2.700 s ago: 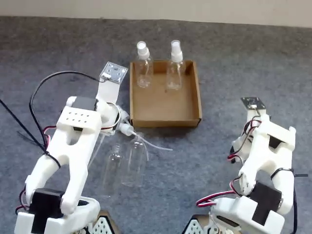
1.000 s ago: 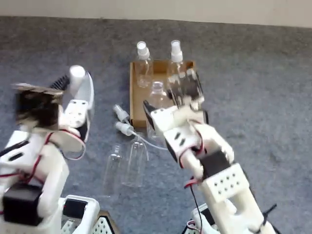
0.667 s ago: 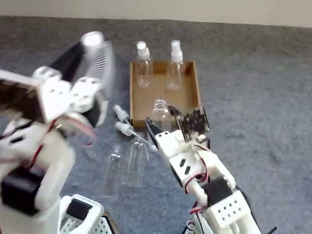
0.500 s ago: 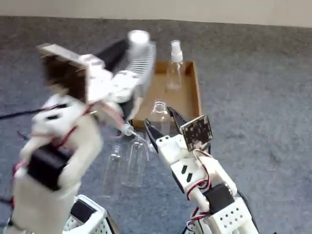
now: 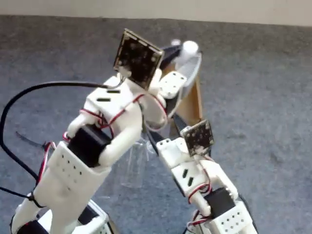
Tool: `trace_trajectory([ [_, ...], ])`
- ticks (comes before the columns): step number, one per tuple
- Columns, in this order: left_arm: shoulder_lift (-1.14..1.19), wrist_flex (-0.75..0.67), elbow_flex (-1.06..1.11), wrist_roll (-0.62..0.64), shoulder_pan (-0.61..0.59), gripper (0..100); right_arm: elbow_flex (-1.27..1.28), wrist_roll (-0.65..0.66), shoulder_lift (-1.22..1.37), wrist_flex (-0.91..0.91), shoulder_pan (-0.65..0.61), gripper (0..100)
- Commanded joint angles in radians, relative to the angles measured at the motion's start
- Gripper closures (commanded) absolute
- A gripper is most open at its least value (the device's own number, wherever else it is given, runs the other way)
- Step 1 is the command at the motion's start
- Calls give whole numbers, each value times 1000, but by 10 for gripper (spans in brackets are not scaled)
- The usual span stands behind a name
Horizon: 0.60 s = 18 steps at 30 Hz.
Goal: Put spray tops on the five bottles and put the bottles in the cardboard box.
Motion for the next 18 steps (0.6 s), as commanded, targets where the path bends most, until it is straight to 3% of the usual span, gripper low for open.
trace_trajectory([
  [1,-1,-25,-45,9,5,994,-10,-8,-13,-21,13,995],
  [18,-93,46,-74,6,4,994,-12,-8,-15,-22,41,995],
])
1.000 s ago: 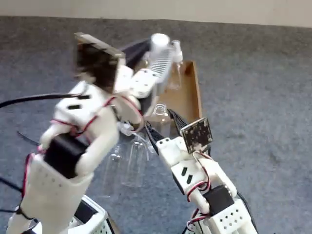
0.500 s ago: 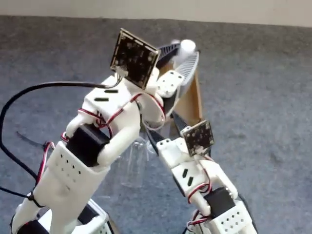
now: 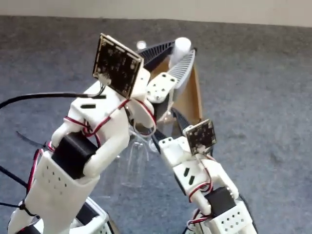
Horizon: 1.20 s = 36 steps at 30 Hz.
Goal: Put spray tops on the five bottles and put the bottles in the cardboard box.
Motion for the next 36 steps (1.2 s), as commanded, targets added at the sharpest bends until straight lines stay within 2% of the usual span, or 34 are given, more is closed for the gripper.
trace_trajectory([
  [1,-22,3,-38,6,5,994,-12,-8,-12,-22,13,995],
  [16,-30,3,108,3,5,994,-10,-9,-13,-21,16,995],
  [21,-30,60,142,3,-71,988,-10,-9,-13,-24,16,995],
  [25,-31,169,131,5,-120,919,-10,-9,-13,-25,16,995],
  [29,-31,222,131,3,-117,853,-7,-9,-13,-25,16,995],
  [34,-31,239,113,-2,-120,834,-5,-9,-13,-25,16,995],
  [36,-30,239,88,-51,-117,836,-5,-9,-13,-25,16,995],
])
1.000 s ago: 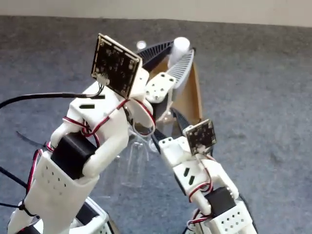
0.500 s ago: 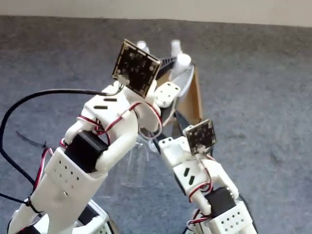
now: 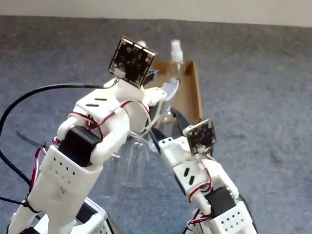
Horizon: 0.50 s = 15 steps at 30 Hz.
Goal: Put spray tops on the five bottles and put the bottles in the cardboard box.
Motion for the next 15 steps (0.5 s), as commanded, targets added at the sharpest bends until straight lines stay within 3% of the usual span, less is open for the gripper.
trace_trajectory([
  [1,-27,6,-74,-69,-10,836,-5,-9,-13,-25,18,995],
  [7,-16,-3,-110,-120,-74,879,-5,-9,-13,-25,18,995],
  [15,88,-51,-70,-216,-76,902,-5,-9,-13,-25,15,995],
])
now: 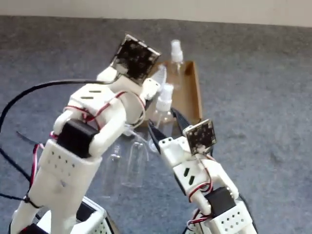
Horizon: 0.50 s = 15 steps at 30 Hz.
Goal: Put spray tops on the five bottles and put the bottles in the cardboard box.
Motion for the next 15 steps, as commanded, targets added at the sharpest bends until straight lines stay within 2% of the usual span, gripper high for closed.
trace_trajectory([
  [1,50,-35,-10,-28,-13,902,-5,-9,-13,-25,15,995],
  [8,50,-21,2,-29,36,905,-5,-9,-13,-25,15,995],
  [15,50,87,22,-31,51,905,-5,-9,-13,-25,15,995],
])
